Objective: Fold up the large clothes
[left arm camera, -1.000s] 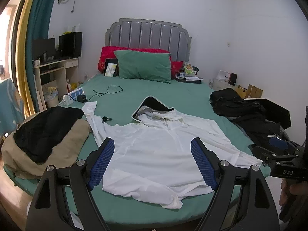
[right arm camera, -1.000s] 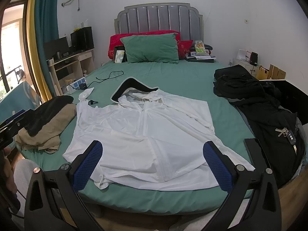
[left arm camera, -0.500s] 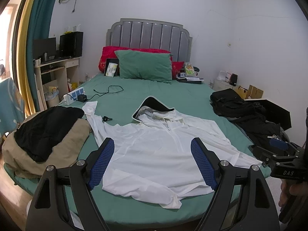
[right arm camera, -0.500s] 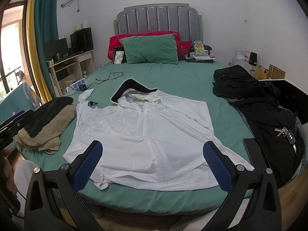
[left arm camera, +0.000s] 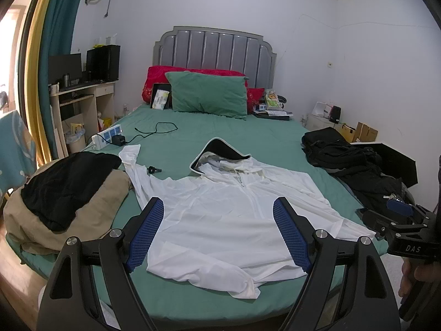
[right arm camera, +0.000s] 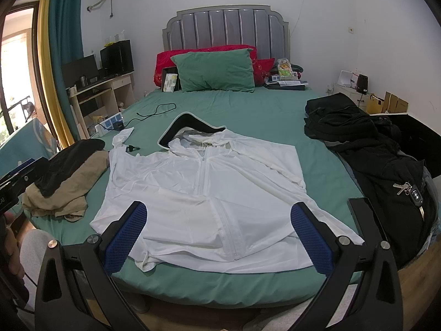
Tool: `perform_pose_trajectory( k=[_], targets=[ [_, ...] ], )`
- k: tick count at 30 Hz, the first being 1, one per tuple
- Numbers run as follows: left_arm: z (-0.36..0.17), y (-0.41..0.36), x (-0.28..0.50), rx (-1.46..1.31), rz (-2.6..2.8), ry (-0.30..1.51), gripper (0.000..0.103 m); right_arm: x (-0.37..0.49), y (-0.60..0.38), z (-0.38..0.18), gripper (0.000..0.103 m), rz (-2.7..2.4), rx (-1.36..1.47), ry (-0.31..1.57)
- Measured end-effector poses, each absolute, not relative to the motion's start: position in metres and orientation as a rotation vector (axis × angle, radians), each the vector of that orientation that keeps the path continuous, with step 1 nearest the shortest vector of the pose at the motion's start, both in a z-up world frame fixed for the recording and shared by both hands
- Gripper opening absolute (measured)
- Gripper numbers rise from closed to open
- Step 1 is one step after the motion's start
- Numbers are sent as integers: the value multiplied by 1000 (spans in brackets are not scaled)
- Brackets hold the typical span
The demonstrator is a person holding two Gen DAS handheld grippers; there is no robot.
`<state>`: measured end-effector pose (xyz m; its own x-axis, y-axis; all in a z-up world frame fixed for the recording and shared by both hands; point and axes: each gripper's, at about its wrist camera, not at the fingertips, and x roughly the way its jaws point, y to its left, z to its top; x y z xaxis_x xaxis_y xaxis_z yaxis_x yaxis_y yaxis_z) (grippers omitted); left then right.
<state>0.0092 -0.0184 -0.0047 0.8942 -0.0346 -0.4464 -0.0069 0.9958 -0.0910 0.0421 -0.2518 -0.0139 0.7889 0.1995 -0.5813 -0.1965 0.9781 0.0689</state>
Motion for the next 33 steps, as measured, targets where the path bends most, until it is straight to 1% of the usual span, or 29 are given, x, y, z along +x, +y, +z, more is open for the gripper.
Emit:
perform_pose_trajectory(
  k=[11,18,24,33],
  targets=[
    [-7,-17,9,-90,-15,465,84,45,-252,-15,103,219,1,632],
    [-10,-13,14,-113,-43,471,84,65,-245,-26,103,224,-10,651],
    [-20,-5,36,-137,-95,523,84,88,-237,-38,103,230,-22,670],
    [-45,14,95,-143,-121,583,85,136,-232,-64,103,259,-51,712]
  ],
)
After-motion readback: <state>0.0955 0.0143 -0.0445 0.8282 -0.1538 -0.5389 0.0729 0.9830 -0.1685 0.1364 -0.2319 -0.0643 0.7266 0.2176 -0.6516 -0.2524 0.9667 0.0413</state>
